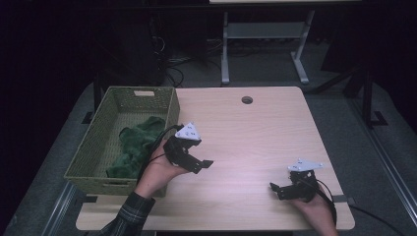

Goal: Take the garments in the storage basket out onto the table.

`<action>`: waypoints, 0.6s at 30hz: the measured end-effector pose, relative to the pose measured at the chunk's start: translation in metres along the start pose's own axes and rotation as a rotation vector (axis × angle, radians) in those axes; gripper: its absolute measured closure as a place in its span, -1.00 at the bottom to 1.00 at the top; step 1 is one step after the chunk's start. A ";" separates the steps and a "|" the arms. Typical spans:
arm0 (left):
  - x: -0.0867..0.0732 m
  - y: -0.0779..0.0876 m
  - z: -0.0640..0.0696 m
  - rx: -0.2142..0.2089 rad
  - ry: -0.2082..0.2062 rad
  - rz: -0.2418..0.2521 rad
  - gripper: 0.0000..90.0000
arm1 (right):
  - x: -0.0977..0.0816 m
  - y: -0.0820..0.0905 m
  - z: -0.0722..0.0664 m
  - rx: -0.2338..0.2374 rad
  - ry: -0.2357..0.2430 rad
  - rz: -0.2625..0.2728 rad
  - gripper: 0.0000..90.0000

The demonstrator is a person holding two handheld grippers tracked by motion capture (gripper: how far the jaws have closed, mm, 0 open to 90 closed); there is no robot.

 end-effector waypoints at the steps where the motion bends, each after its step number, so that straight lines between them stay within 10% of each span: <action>1: 0.001 0.001 -0.002 0.000 0.001 0.003 -0.68 | 0.000 0.000 0.000 0.000 0.000 0.000 -0.97; 18: 0.010 0.025 -0.026 -0.026 0.027 0.022 -0.68 | 0.000 -0.001 0.001 -0.006 0.002 0.003 -0.97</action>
Point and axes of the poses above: each handheld gripper's, and its own axes: y roughly backward along the jaws, x roughly out of its top, z roughly to its right, the point moved 5 cm from there along -y, roughly forward along the jaws, and after that the axes turned 6 degrees about -x, right-handed, at the moved point
